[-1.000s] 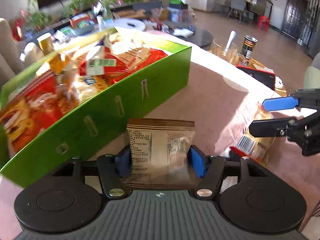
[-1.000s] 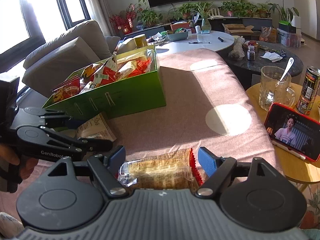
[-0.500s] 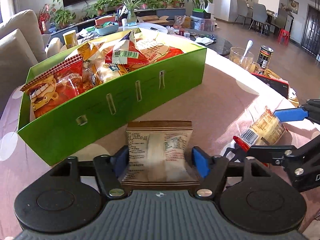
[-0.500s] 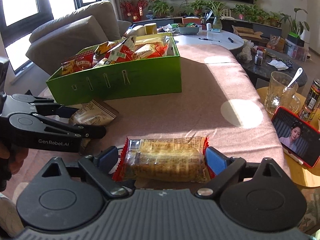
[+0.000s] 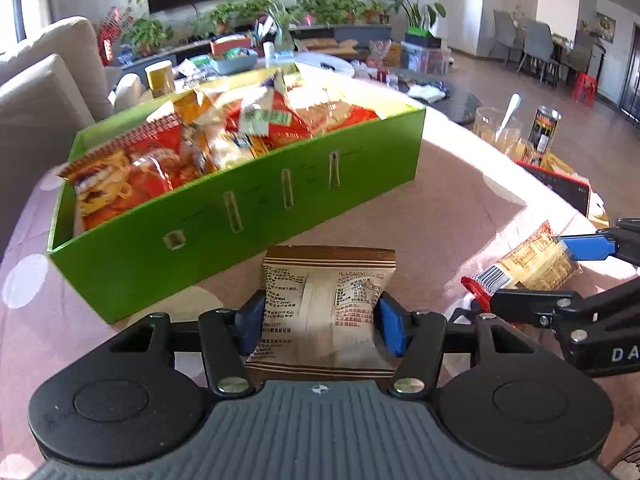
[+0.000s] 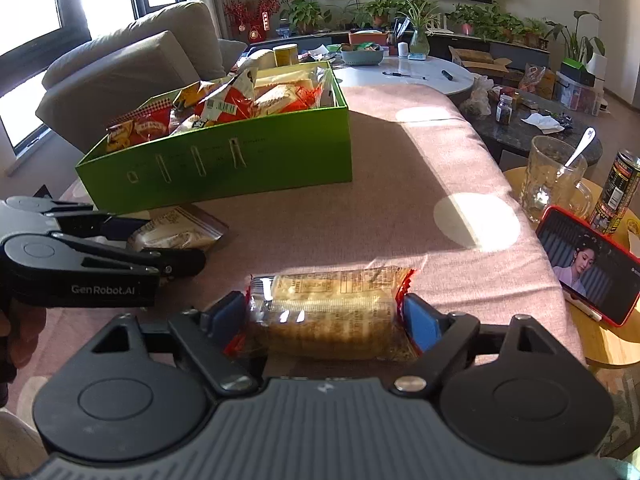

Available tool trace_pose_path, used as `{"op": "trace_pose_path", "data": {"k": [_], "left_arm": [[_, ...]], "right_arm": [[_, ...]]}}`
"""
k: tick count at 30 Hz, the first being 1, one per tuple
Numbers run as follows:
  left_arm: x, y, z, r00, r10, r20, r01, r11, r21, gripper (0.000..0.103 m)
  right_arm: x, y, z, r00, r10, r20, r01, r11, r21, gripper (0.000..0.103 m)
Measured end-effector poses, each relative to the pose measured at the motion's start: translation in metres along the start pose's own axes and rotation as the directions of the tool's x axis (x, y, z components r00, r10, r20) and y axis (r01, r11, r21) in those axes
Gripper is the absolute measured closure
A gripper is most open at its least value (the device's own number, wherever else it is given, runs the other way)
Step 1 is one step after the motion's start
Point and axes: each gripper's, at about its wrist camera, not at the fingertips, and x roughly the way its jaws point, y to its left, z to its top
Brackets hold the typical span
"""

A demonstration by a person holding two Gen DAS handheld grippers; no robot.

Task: Organize snacks
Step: 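Lower the beige packet and the bread loaf into the green box and open both grippers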

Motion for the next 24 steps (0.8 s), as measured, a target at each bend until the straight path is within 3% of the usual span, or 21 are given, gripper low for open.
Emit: {"op": "trace_pose_path", "data": {"k": [10,24], "left_arm": [[-0.044,0.005,0.005,0.993,0.003,0.114,0.001,0.999,-0.035,0.049],[-0.086,0.022,0.015,0.971,0.049,0.233,-0.03,0.996,-0.082,0.048]], "right_arm": [[-0.026,0.01,0.011,0.995,0.019,0.1,-0.017,1.0,-0.02,0.018],[-0.051,0.03,0.048,0.969,0.082,0.233,-0.073,0.996,-0.046,0.018]]}}
